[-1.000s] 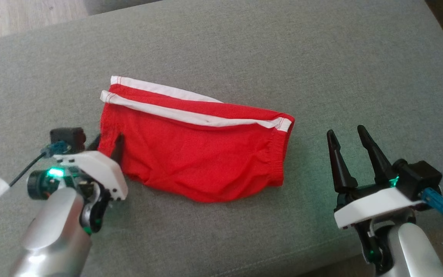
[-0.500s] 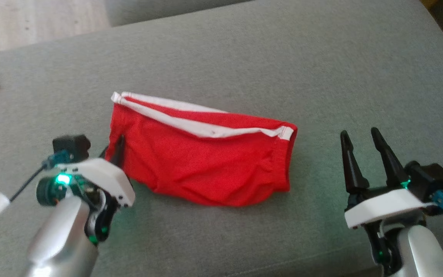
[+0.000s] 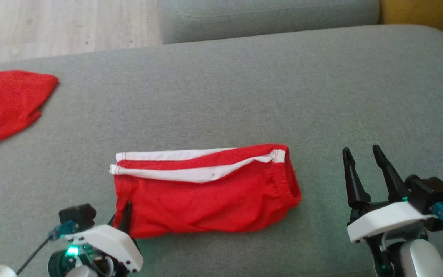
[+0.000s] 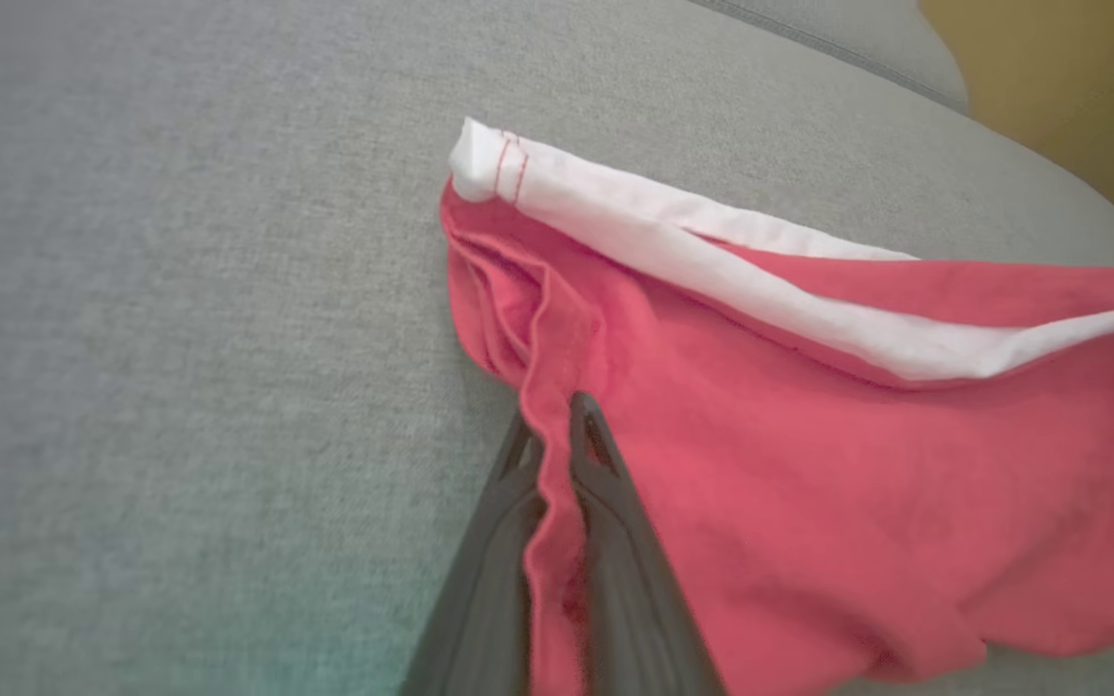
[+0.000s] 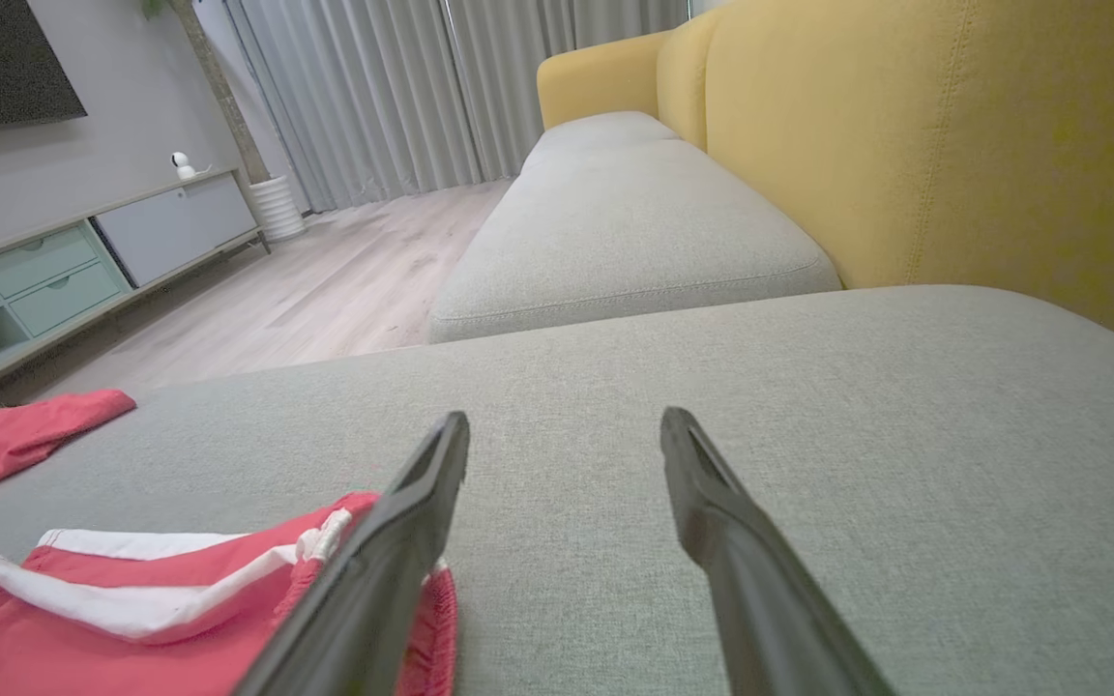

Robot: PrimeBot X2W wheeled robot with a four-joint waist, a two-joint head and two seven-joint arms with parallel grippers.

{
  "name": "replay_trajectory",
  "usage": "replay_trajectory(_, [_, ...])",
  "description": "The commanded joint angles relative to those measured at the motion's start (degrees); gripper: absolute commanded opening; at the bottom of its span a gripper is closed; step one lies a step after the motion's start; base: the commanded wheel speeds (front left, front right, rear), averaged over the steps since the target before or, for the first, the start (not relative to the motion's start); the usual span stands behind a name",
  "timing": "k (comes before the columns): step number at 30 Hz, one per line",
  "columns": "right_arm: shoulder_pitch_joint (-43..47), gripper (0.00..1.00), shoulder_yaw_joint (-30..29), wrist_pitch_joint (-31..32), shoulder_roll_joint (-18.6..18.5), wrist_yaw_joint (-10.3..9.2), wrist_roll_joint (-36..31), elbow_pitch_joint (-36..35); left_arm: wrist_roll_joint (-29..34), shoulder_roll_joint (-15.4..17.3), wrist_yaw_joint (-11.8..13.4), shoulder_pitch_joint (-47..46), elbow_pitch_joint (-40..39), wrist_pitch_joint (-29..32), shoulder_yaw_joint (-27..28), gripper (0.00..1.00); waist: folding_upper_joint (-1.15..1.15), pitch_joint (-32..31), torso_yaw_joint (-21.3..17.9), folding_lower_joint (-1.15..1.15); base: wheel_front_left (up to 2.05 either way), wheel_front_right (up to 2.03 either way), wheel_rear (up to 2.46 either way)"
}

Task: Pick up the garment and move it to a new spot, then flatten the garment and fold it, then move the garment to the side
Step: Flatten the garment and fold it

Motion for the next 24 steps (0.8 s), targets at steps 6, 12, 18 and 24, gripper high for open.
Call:
replay_trajectory(6, [-0.15, 1.0, 0.74, 0.47, -0.11, 0.42, -0.29, -1.99, 0.01, -0.45, 1.8, -0.3, -2.96, -3.74, 3.26, 0.92, 0.0, -2.06, 1.69, 0.01, 0.0, 0.0, 0.0])
replay_trajectory(12, [1.12, 1.0, 0.33, 1.41, -0.11, 0.42, -0.76, -1.32, 3.45, -0.67, 2.63, -0.67, -3.73, -11.25, 3.55, 1.0, 0.0, -4.46, 2.77, 0.01, 0.0, 0.0, 0.0])
replay_trajectory(18, [2.61, 1.0, 0.6, 3.08, -0.11, 0.42, -0.74, -1.33, 7.03, -0.01, 3.63, -0.45, -6.73, -16.02, 2.74, 1.0, 0.0, -6.76, 4.19, 0.01, 0.0, 0.0, 0.0])
replay_trajectory(24, [3.99, 1.0, 1.43, 4.2, -0.11, 0.42, -0.22, -0.39, 7.91, -0.34, 4.93, 2.69, -9.32, -17.26, 1.76, 1.0, 0.0, -8.08, 5.73, 0.01, 0.0, 0.0, 0.0])
